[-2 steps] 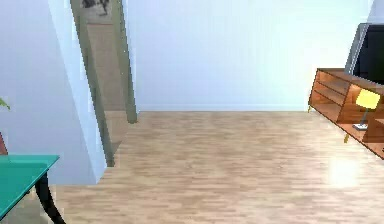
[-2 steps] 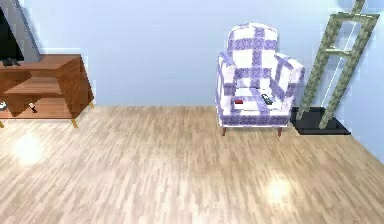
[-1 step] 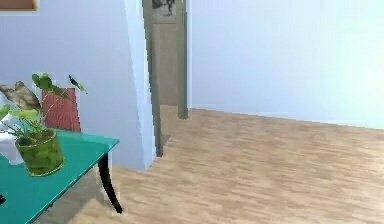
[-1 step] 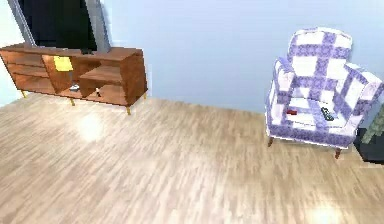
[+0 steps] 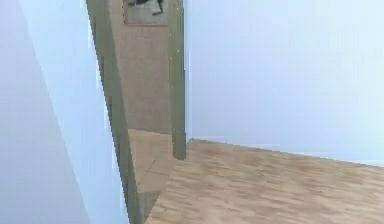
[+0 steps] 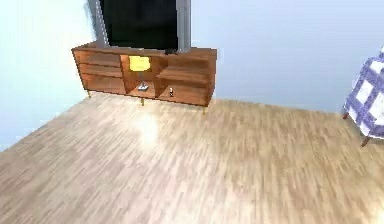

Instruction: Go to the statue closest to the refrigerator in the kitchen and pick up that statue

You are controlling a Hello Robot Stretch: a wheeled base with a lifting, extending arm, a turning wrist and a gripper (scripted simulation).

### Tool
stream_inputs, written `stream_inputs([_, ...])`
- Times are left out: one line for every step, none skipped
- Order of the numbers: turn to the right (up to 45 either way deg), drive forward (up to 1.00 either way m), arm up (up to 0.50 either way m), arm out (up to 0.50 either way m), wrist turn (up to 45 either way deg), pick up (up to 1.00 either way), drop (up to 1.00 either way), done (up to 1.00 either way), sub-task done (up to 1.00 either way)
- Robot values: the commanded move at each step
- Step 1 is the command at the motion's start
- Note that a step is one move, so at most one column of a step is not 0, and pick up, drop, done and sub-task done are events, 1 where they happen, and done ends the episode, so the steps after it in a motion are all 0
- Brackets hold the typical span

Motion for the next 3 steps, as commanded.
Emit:
stream_inputs([0.0, 1.00, 0.00, 0.00, 0.0, 0.00, 0.00, 0.00, 0.00])
stream_inputs([3.0, 0.00, 0.00, 0.00, 0.0, 0.00, 0.00, 0.00, 0.00])
stream_inputs([0.0, 0.05, 0.00, 0.00, 0.0, 0.00, 0.00, 0.00, 0.00])
